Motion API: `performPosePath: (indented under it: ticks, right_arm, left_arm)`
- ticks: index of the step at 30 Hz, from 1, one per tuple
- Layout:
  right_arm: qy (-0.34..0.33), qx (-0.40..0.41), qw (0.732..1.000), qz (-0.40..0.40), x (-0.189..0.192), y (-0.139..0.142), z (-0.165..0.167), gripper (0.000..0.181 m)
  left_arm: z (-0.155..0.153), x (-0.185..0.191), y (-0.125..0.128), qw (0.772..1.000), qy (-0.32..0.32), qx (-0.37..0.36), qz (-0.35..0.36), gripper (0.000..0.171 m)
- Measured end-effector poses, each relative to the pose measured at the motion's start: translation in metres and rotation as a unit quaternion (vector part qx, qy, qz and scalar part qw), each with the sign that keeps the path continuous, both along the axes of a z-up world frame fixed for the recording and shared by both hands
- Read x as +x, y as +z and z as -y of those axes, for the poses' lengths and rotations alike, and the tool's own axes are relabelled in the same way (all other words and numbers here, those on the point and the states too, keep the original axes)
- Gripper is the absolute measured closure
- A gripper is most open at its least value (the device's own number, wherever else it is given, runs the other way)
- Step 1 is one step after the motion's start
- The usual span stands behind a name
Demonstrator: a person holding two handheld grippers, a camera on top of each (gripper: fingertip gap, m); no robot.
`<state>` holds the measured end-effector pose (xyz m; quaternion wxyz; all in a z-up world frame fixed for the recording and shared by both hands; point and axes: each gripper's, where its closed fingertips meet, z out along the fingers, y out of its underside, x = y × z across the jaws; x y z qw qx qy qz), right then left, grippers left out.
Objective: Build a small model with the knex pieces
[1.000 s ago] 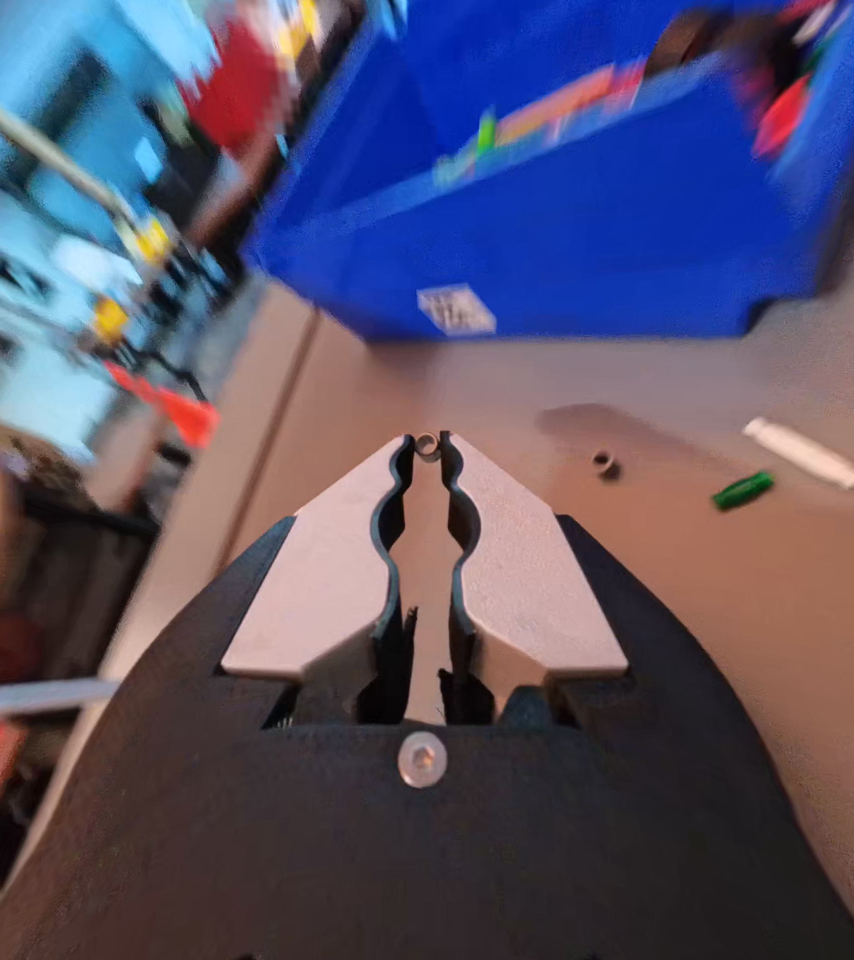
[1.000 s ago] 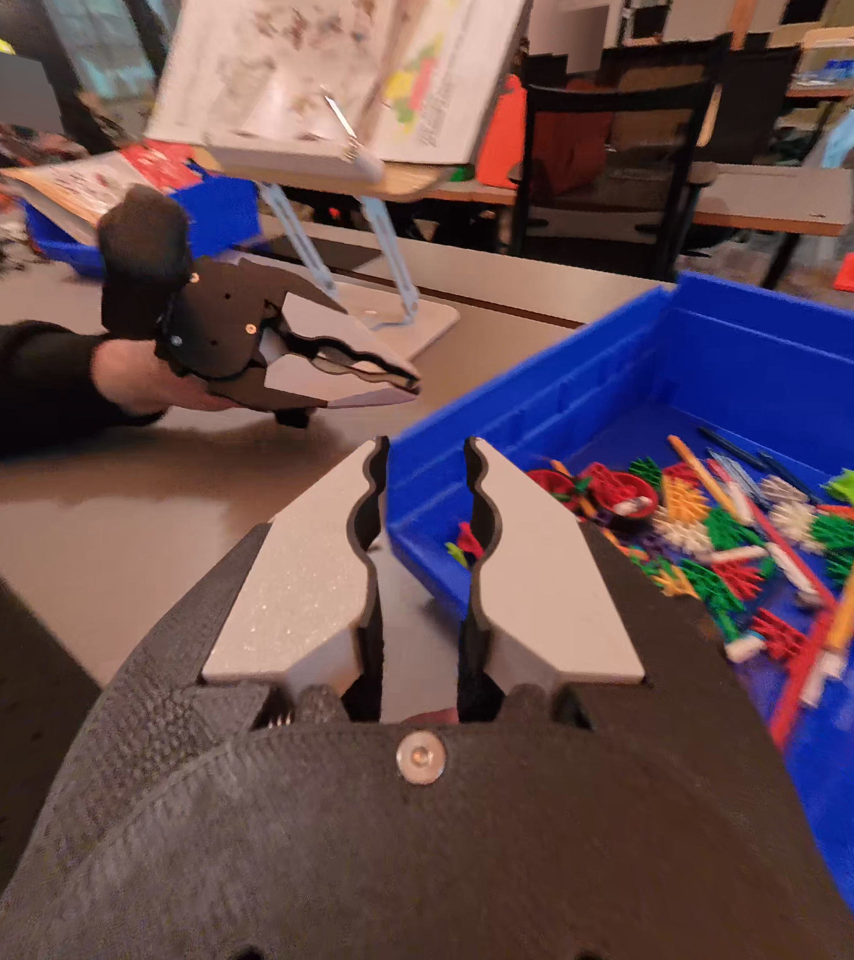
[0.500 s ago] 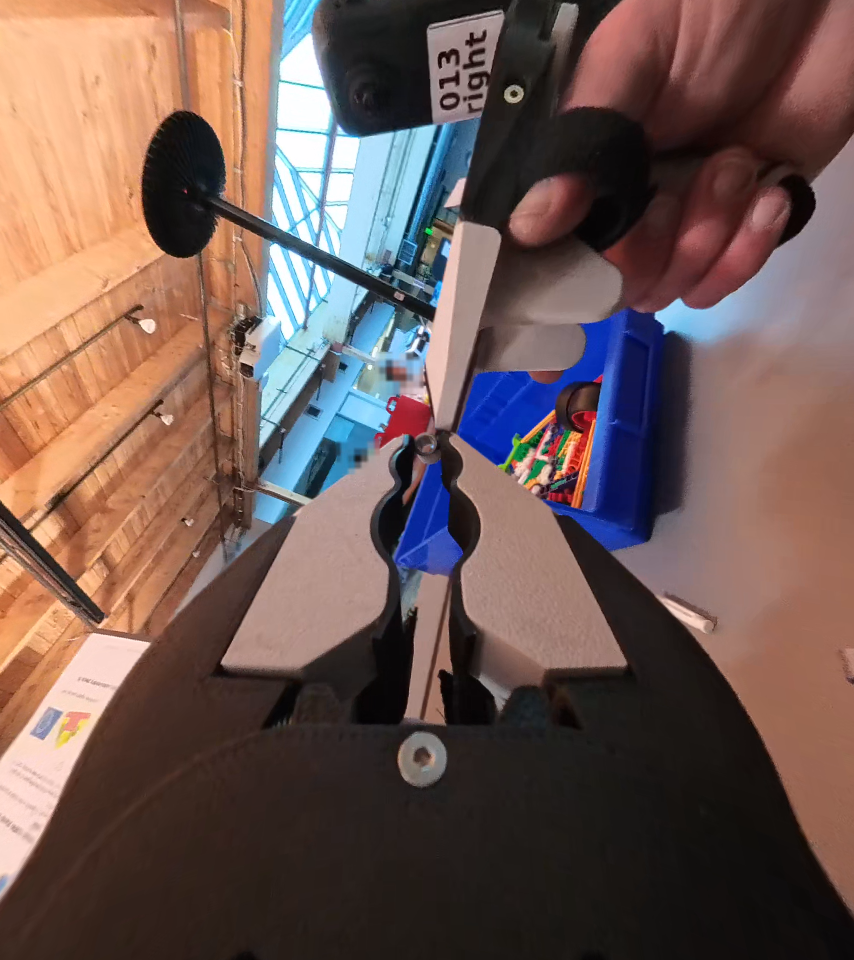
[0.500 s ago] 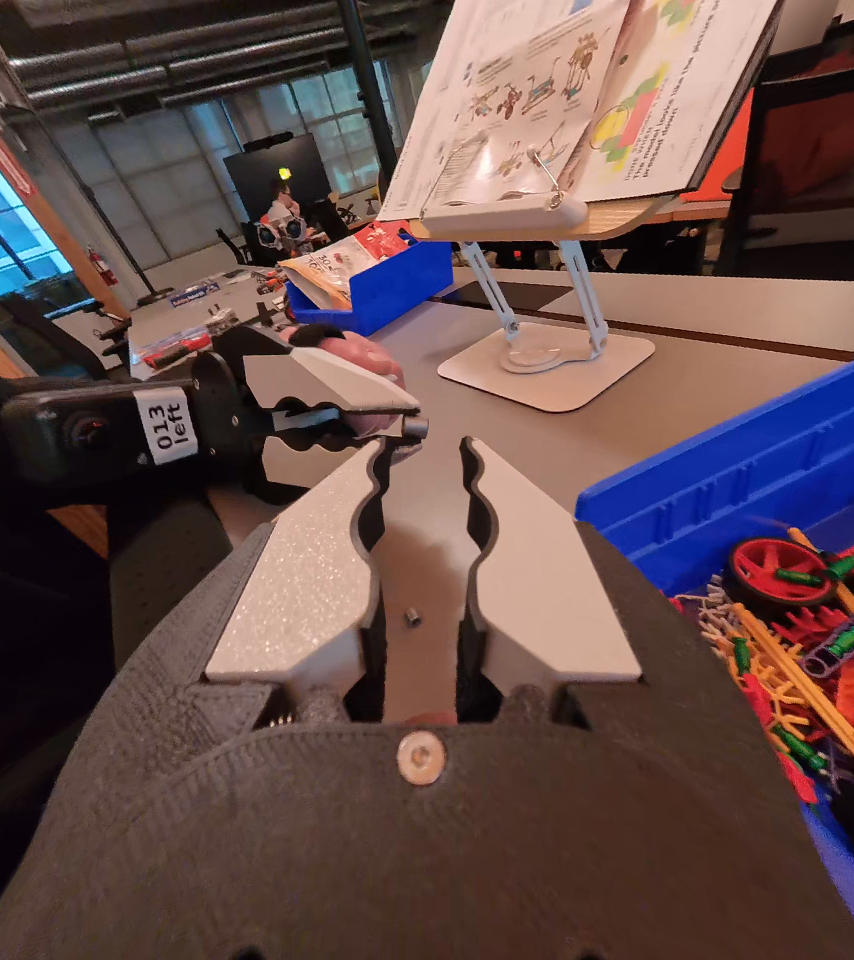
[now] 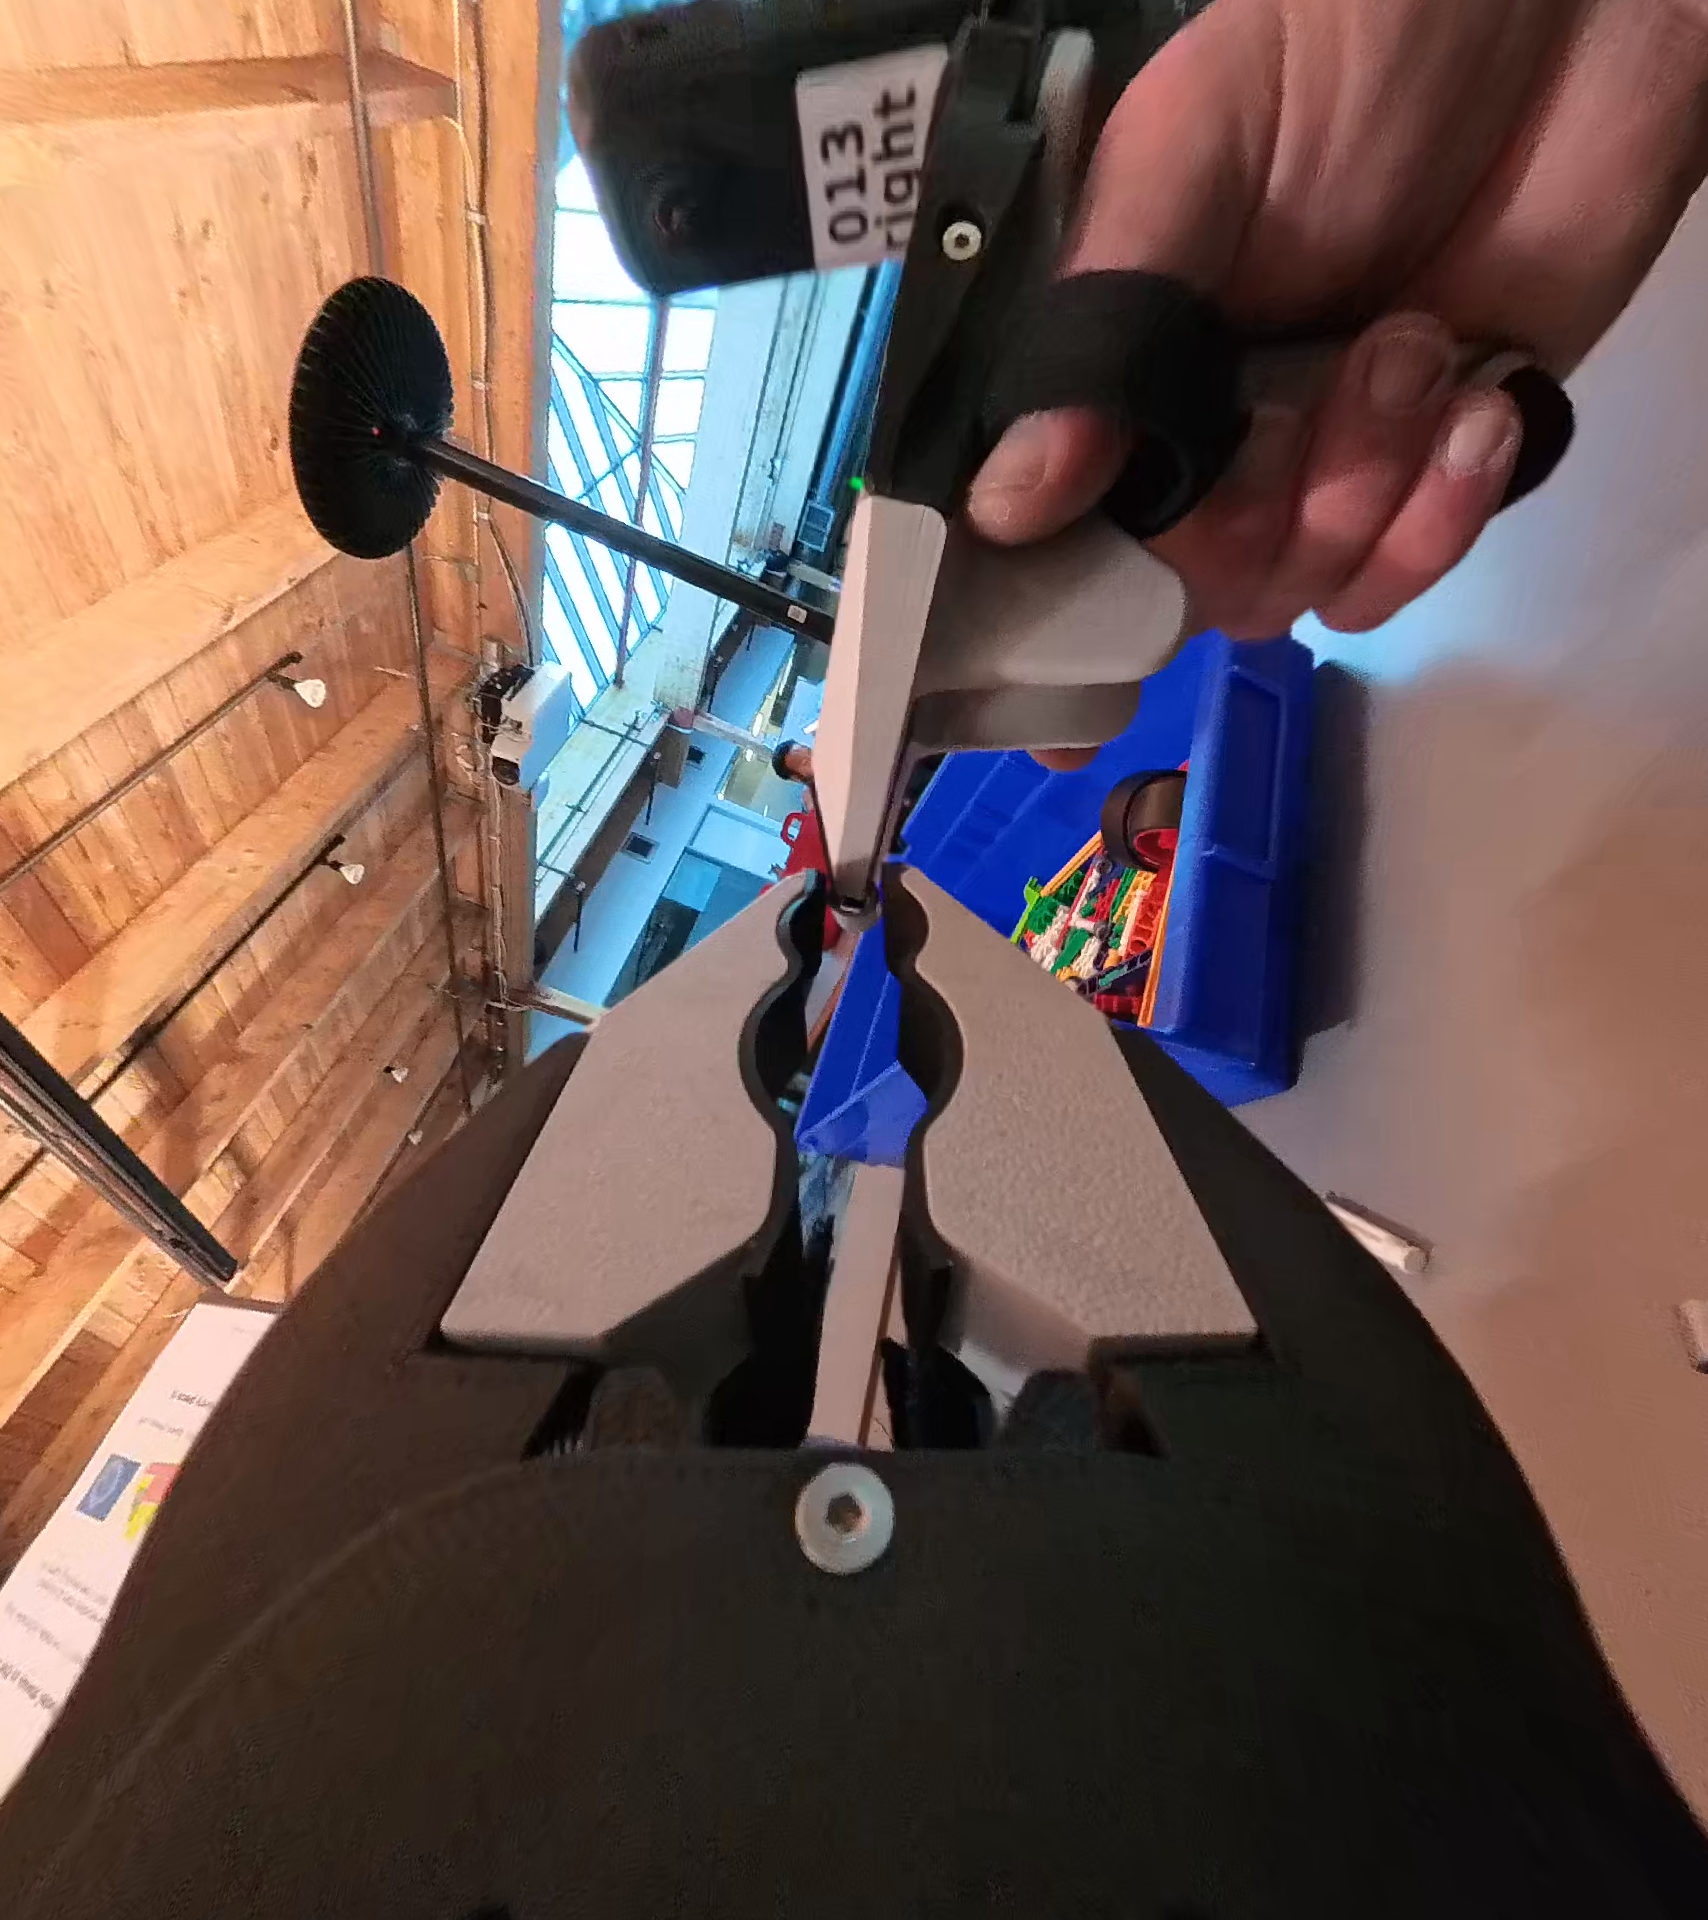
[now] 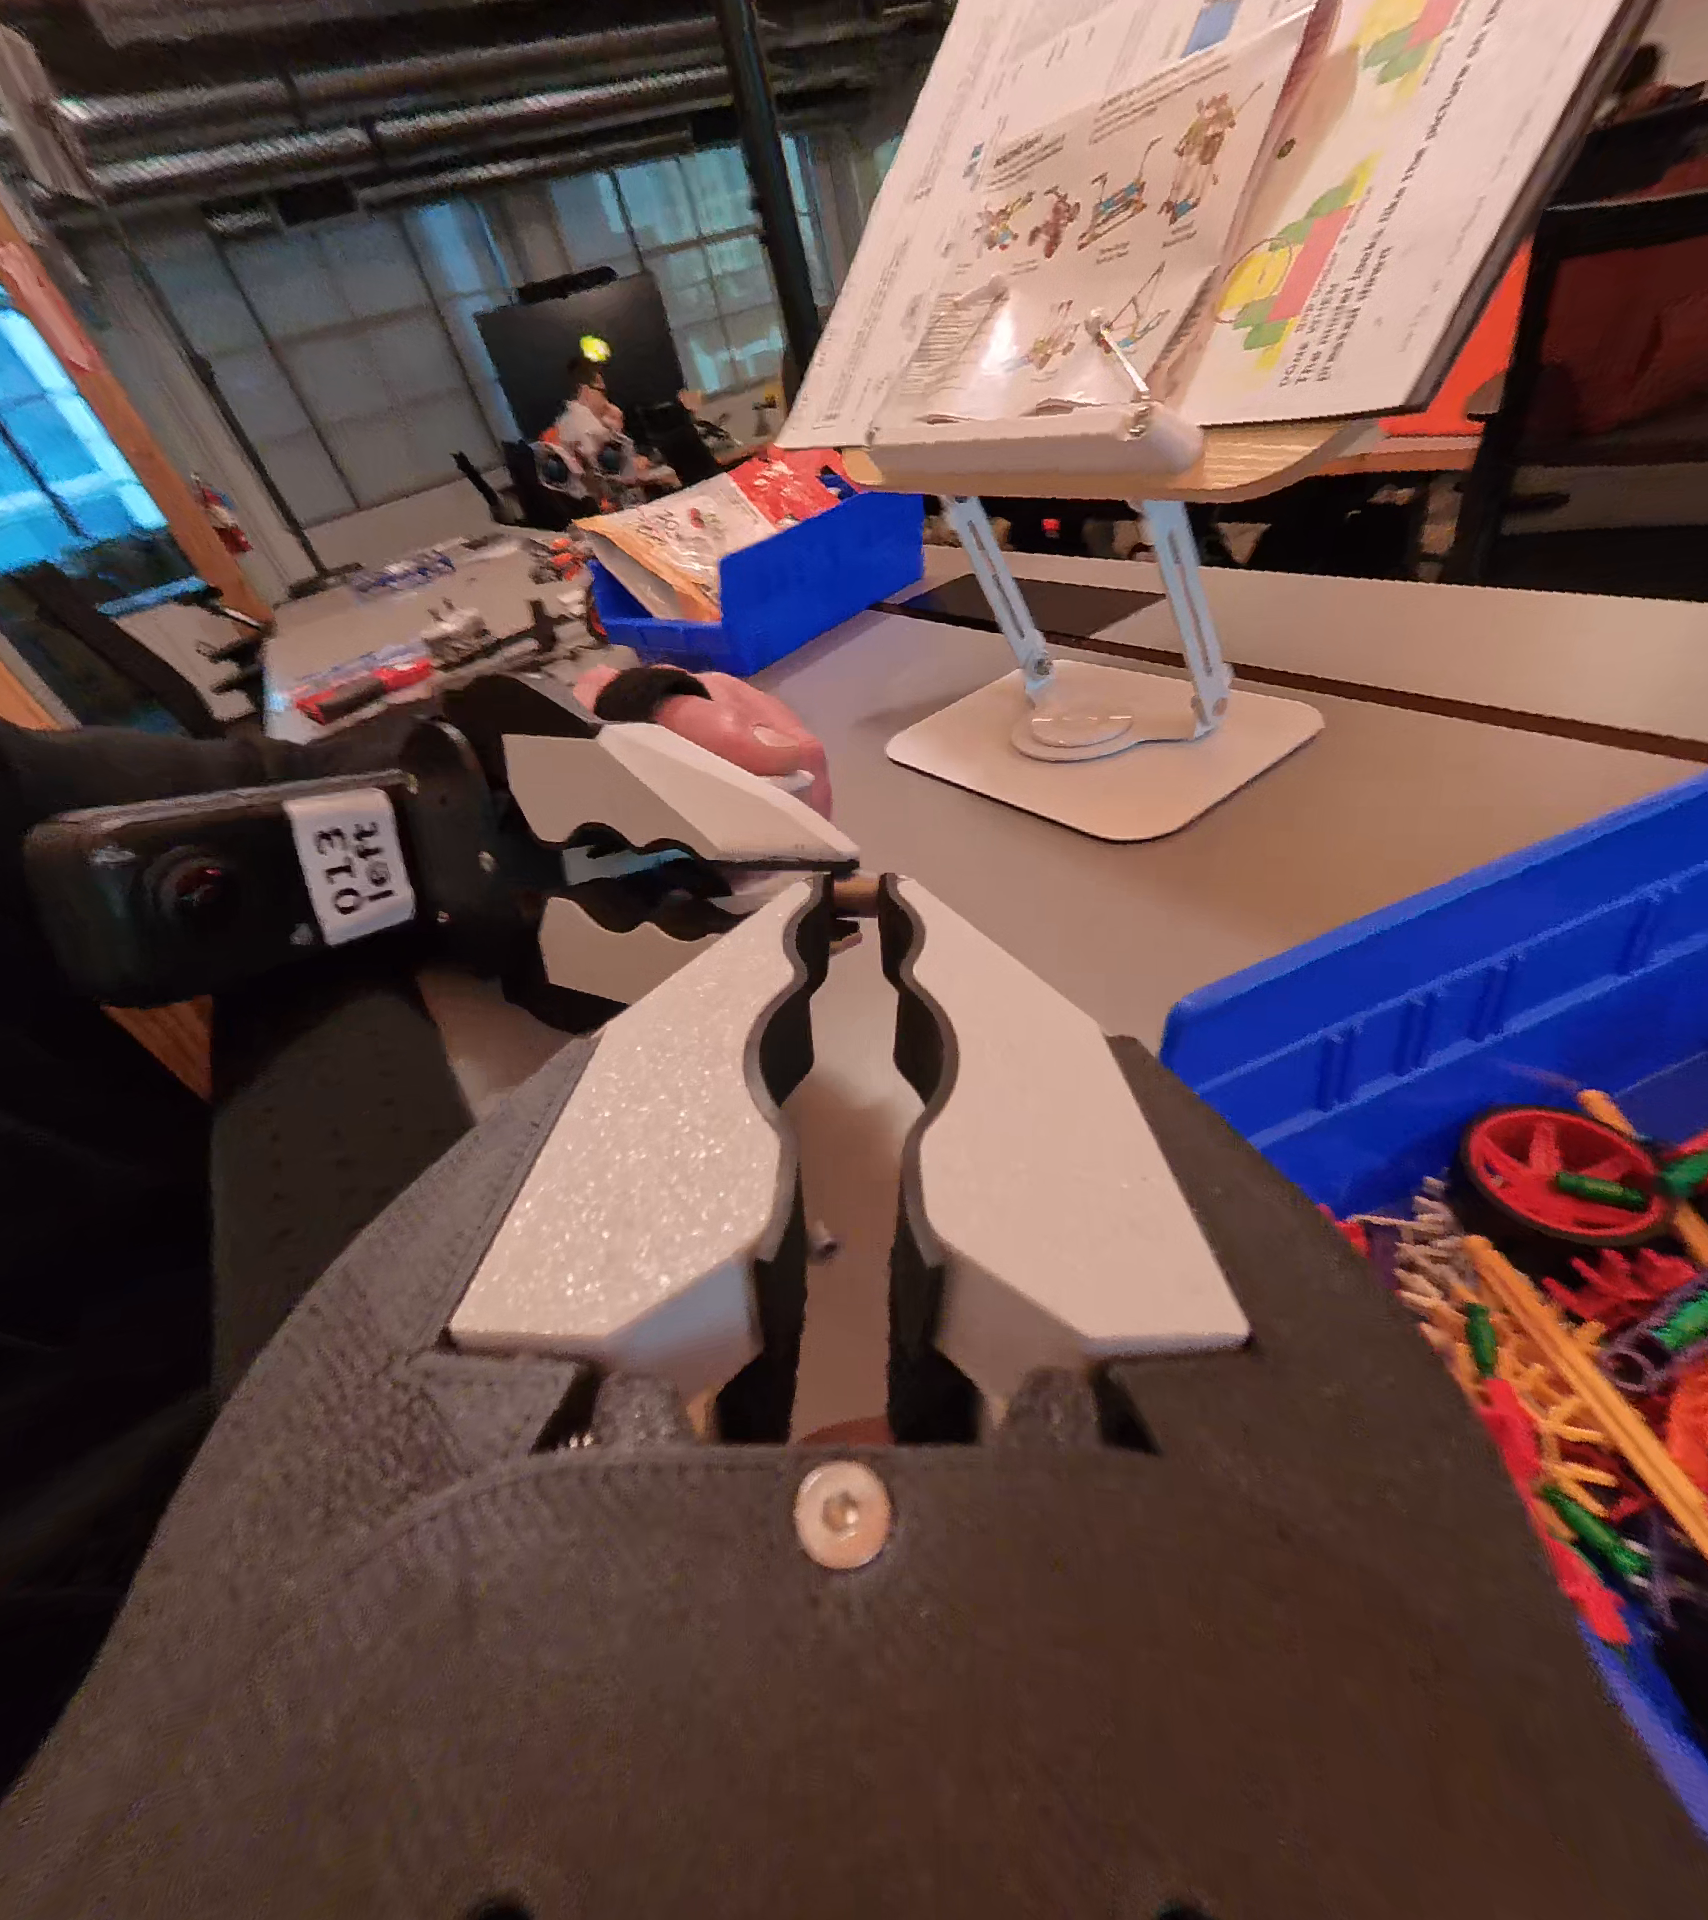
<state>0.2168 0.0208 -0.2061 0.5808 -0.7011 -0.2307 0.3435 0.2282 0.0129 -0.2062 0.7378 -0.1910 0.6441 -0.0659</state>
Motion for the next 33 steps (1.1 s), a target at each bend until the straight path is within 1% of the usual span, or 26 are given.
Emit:
performPosePath:
  ticks: [2,4,5,7,8,9,10,12,15,18,19,20,22,23,25,28,30,32,33]
  right_arm:
    - [-0.038,0.016,0.999,0.019,0.013,0.004,-0.007,0.174]
    - [-0.105,0.028,0.992,0.058,0.040,0.003,-0.020,0.174]
    - [-0.133,0.028,0.988,0.078,0.054,0.000,-0.025,0.174]
    - [-0.194,0.005,0.974,0.116,0.087,-0.013,-0.038,0.174]
    - [-0.214,-0.016,0.968,0.131,0.101,-0.023,-0.043,0.170]
    - [-0.225,-0.034,0.964,0.136,0.110,-0.030,-0.046,0.154]
    - [-0.231,-0.041,0.963,0.133,0.116,-0.034,-0.048,0.143]
    - [-0.236,-0.044,0.962,0.126,0.121,-0.038,-0.048,0.144]
    - [-0.243,-0.038,0.961,0.127,0.123,-0.040,-0.046,0.144]
    - [-0.238,-0.038,0.962,0.128,0.120,-0.042,-0.046,0.145]
    - [-0.236,-0.039,0.962,0.131,0.118,-0.042,-0.045,0.145]
    - [-0.233,-0.039,0.963,0.133,0.117,-0.043,-0.046,0.145]
    - [-0.229,-0.036,0.963,0.135,0.113,-0.043,-0.045,0.145]
    - [-0.228,-0.035,0.964,0.136,0.112,-0.042,-0.045,0.145]
    - [-0.226,-0.031,0.964,0.137,0.110,-0.040,-0.045,0.145]
    - [-0.220,-0.025,0.965,0.137,0.104,-0.037,-0.043,0.147]
    - [-0.214,-0.023,0.967,0.138,0.099,-0.035,-0.041,0.147]
    - [-0.203,-0.022,0.969,0.136,0.091,-0.034,-0.038,0.147]
    - [-0.194,-0.021,0.972,0.132,0.086,-0.033,-0.036,0.148]
  left_arm:
    - [-0.008,0.000,-0.001,1.000,0.011,-0.011,-0.006,0.156]
    - [-0.024,-0.002,-0.007,0.999,0.028,-0.029,-0.029,0.155]
    - [-0.034,-0.003,-0.015,0.997,0.038,-0.047,-0.053,0.155]
    - [-0.049,-0.005,-0.034,0.989,0.038,-0.100,-0.099,0.152]
    - [-0.057,-0.007,-0.045,0.982,0.038,-0.135,-0.126,0.152]
    - [-0.068,-0.008,-0.058,0.972,0.051,-0.172,-0.153,0.150]
    - [-0.076,-0.009,-0.068,0.962,0.056,-0.204,-0.173,0.150]
    - [-0.088,-0.010,-0.082,0.947,0.058,-0.251,-0.192,0.153]
    - [-0.098,-0.010,-0.112,0.910,0.064,-0.324,-0.252,0.153]
    - [-0.098,-0.007,-0.127,0.871,0.046,-0.404,-0.277,0.154]
    - [-0.099,-0.006,-0.131,0.862,0.047,-0.418,-0.282,0.152]
    - [-0.100,-0.004,-0.133,0.860,0.045,-0.421,-0.285,0.153]
    - [-0.096,-0.003,-0.143,0.849,0.046,-0.422,-0.314,0.155]
    - [-0.095,-0.003,-0.149,0.847,0.050,-0.416,-0.328,0.155]
    - [-0.095,0.002,-0.151,0.853,0.055,-0.407,-0.323,0.164]
    - [-0.098,0.006,-0.151,0.859,0.066,-0.396,-0.319,0.164]
    - [-0.098,0.007,-0.149,0.873,0.063,-0.370,-0.312,0.165]
    - [-0.097,0.007,-0.149,0.873,0.064,-0.371,-0.310,0.165]
    - [-0.099,0.006,-0.145,0.879,0.066,-0.365,-0.299,0.165]
